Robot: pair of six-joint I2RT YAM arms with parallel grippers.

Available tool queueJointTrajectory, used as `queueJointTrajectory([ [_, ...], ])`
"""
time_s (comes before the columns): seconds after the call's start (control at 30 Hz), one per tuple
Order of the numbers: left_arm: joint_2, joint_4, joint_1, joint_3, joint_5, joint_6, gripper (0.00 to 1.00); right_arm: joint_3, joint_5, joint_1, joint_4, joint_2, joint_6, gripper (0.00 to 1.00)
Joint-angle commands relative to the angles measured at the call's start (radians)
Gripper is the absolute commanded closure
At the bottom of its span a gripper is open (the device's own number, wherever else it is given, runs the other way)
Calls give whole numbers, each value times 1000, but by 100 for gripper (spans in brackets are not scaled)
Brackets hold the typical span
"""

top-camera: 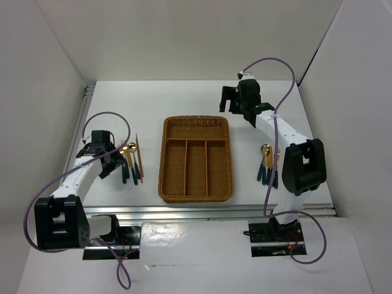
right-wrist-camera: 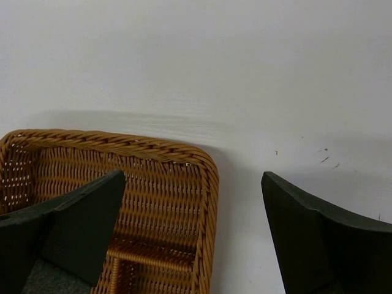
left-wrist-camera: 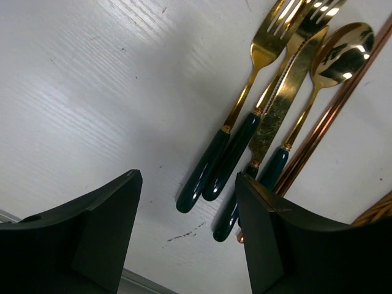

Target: Sort the eating utensils into containers

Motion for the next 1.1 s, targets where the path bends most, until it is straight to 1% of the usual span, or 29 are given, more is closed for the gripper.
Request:
queueJointTrajectory([
  [0.0, 53, 41, 5, -8, 8, -13, 24, 55, 8, -3, 12, 27, 2, 0],
  [0.07, 62, 53, 5, 1, 8, -3, 25, 55, 19, -3, 12, 27, 2, 0],
  [0.1, 74, 65, 5, 1, 8, -2, 28, 55, 19, -3, 12, 27, 2, 0],
  [0.37, 116, 74, 5, 19, -12, 7, 28, 74, 28, -3, 12, 58, 2, 0],
  [0.47, 145, 74, 5, 30, -12, 7, 31, 83, 37, -3, 1, 67, 2, 0],
  [0.57, 154, 74, 5, 39, -12, 7, 31, 83, 37, -3, 1, 67, 2, 0],
  [0.8, 182, 93, 5, 39, -1, 36, 34, 83, 47, -3, -9, 77, 2, 0],
  [0.87, 194, 93, 5, 48, 10, 36, 37, 83, 56, -3, -9, 77, 2, 0],
  [1.0, 228, 102, 5, 58, 10, 45, 40, 83, 56, -3, -9, 77, 2, 0],
  [1.07, 228, 102, -4, 58, -15, 36, 40, 83, 65, -3, -9, 77, 2, 0],
])
